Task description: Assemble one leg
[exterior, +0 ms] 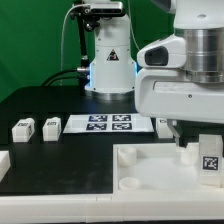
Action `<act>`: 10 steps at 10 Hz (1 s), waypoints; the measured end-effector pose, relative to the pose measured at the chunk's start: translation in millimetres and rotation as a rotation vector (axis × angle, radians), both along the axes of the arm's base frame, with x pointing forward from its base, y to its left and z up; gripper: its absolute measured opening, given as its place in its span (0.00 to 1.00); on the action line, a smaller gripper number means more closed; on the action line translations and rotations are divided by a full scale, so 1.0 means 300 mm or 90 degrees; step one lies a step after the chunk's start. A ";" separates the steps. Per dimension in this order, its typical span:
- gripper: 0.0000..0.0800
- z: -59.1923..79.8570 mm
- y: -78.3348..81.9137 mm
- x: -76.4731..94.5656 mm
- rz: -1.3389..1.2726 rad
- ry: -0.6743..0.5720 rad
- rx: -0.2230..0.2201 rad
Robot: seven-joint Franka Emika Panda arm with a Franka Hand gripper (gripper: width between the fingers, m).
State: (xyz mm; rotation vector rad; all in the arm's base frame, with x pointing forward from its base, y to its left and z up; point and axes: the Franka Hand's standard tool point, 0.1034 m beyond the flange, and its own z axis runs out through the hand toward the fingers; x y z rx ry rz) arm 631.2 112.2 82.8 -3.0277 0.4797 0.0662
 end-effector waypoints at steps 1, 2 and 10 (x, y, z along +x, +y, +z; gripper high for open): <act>0.81 -0.001 0.002 0.005 0.012 -0.009 0.001; 0.64 -0.001 0.002 0.005 0.007 -0.009 0.001; 0.37 -0.005 -0.022 0.004 -0.588 0.057 0.026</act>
Offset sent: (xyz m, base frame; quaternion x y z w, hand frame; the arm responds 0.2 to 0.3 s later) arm 0.0000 0.0000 0.0000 0.0000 0.0000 0.0000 1.0000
